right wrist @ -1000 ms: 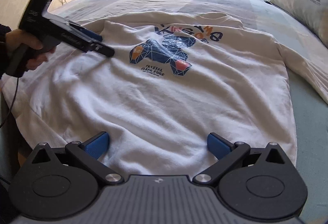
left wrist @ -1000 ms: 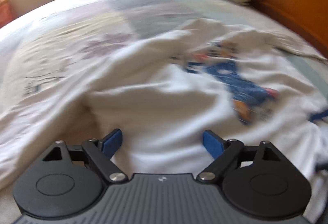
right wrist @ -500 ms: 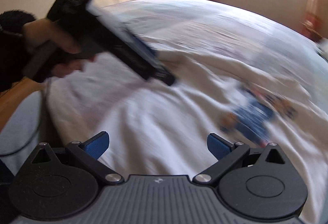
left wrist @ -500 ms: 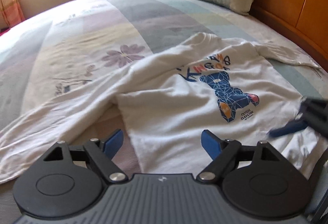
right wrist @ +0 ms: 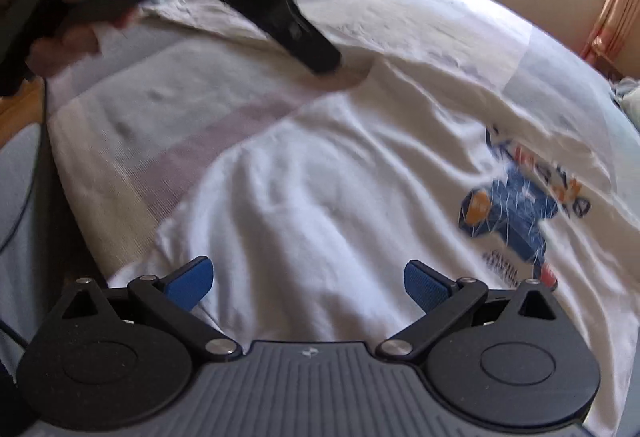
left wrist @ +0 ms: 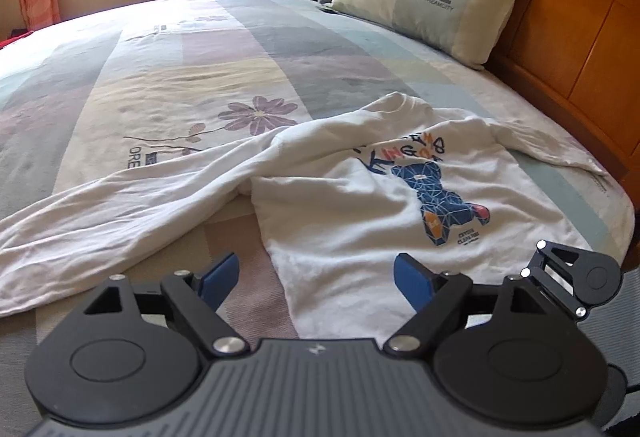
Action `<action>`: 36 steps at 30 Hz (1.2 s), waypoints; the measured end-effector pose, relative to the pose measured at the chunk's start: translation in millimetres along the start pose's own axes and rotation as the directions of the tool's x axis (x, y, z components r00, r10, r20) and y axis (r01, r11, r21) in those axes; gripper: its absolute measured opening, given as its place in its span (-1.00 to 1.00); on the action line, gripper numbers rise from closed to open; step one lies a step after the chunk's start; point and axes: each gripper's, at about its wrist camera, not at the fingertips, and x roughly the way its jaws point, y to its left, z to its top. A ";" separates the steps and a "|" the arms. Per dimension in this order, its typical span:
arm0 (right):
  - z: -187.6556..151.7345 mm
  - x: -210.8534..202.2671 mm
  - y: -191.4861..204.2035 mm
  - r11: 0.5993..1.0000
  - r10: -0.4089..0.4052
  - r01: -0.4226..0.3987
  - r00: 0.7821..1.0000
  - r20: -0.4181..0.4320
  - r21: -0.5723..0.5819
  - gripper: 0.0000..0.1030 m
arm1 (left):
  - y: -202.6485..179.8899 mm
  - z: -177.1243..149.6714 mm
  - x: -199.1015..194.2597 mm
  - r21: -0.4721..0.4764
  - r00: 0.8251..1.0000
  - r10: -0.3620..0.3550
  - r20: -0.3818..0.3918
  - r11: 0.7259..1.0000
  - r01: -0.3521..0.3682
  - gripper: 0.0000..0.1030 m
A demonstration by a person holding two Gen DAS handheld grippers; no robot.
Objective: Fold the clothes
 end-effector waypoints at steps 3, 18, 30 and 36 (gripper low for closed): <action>5.4 -2.5 10.7 0.999 0.026 -0.025 0.999 0.038 -0.024 1.00 | -2.2 0.0 -1.6 0.010 1.000 -0.005 0.009 1.000 0.004 0.64; 9.2 23.7 31.7 0.984 -0.071 0.072 0.997 0.013 -0.161 1.00 | 0.3 -8.8 -16.2 0.027 0.999 -0.036 0.025 0.999 0.035 0.68; -44.6 -35.8 -55.2 0.938 0.205 -0.219 0.976 0.079 0.270 1.00 | -29.5 -11.4 4.0 0.002 0.990 -0.138 -0.035 0.990 0.139 0.70; -56.2 -9.5 -76.7 0.825 0.321 -0.350 0.936 0.141 0.443 1.00 | -46.7 -12.2 8.4 -0.007 0.987 -0.151 -0.057 0.989 0.151 0.69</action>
